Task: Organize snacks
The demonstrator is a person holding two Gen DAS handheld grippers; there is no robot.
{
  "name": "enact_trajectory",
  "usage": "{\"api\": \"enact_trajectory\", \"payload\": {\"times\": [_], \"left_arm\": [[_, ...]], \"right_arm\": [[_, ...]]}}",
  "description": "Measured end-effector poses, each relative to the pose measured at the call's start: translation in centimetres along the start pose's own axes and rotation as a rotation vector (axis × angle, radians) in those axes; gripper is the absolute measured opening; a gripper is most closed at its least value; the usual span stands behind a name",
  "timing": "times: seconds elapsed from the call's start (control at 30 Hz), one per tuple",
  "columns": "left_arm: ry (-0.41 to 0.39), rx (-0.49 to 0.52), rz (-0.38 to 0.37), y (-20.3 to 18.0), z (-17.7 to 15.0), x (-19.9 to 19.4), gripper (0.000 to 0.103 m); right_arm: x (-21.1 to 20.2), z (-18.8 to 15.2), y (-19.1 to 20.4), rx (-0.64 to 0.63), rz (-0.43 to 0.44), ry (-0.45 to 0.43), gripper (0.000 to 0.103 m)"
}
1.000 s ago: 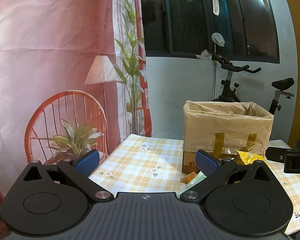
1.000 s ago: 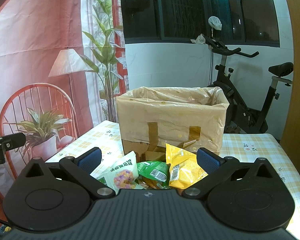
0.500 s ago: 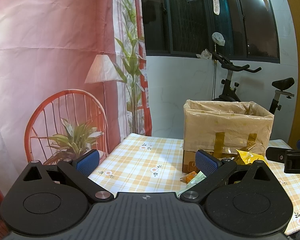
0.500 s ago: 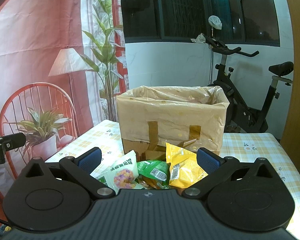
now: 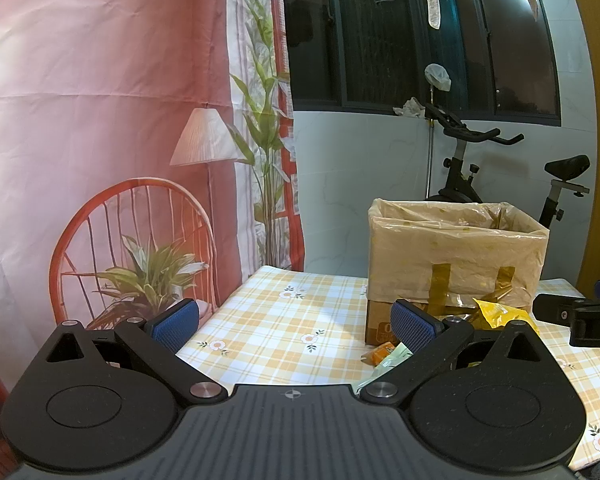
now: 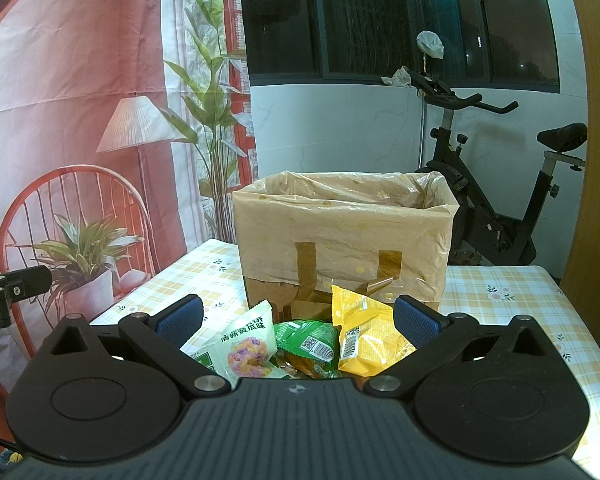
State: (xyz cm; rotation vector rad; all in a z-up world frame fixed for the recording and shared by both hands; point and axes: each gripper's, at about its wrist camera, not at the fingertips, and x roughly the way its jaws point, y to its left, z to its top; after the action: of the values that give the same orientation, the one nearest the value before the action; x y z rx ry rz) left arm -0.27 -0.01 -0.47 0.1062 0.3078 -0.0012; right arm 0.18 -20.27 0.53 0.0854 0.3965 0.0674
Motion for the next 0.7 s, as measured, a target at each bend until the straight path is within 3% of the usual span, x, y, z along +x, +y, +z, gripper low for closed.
{"api": "enact_trajectory", "payload": {"times": [0.47, 0.7], "left_arm": [[-0.003, -0.010, 0.017, 0.3, -0.4, 0.3, 0.103], [0.005, -0.035, 0.024, 0.3, -1.1, 1.6, 0.103]], "right_arm": [[0.1, 0.4, -0.2, -0.002, -0.002, -0.002, 0.103], [0.6, -1.6, -1.1, -0.011, -0.028, -0.019, 0.103]]}}
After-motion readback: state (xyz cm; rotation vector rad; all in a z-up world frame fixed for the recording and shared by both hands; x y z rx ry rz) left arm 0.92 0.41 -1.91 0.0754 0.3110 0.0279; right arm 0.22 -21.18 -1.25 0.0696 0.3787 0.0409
